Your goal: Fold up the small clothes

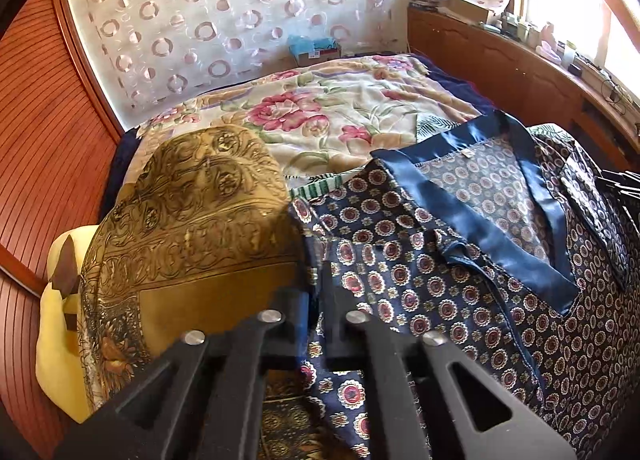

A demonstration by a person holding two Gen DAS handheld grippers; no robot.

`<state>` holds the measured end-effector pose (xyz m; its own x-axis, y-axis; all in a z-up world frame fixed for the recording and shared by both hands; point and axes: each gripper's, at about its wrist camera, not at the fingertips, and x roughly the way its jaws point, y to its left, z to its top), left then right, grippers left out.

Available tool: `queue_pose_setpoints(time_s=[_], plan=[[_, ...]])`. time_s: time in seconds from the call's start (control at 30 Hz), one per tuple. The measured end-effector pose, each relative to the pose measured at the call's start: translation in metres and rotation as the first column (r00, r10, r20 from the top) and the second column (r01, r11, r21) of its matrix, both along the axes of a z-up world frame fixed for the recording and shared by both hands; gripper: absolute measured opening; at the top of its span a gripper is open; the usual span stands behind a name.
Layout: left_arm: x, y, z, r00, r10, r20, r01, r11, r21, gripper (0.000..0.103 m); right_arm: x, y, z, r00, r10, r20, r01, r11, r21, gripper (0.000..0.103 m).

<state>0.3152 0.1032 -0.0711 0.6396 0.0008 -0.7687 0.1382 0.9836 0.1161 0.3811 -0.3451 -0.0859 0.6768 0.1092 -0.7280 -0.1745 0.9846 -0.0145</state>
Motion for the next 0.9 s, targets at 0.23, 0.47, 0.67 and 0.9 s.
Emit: queue_pose_setpoints(time_s=[0.23, 0.47, 0.67, 0.9], plan=[[-0.023, 0.003, 0.044, 0.992, 0.024, 0.127, -0.024, 1.000, -0.005, 0.002, -0.007, 0.004, 0.007, 0.998, 0.056, 0.017, -0.056, 0.998, 0.023, 0.002], [-0.058, -0.001, 0.088, 0.973, -0.006, 0.230, 0.011, 1.000, -0.020, 0.002, -0.034, 0.009, 0.056, 0.984, 0.064, 0.165, -0.073, 0.996, 0.050, 0.001], [-0.102, -0.003, 0.125, 0.945, -0.022, 0.325, 0.040, 0.998, -0.047, 0.002, -0.072, 0.020, 0.099, 0.958, 0.095, 0.269, -0.109, 0.993, 0.036, 0.001], [-0.168, -0.012, 0.125, 0.931, -0.064, 0.359, 0.087, 0.995, -0.046, 0.002, -0.134, 0.022, 0.116, 0.938, 0.137, 0.317, -0.157, 0.987, 0.037, 0.001]])
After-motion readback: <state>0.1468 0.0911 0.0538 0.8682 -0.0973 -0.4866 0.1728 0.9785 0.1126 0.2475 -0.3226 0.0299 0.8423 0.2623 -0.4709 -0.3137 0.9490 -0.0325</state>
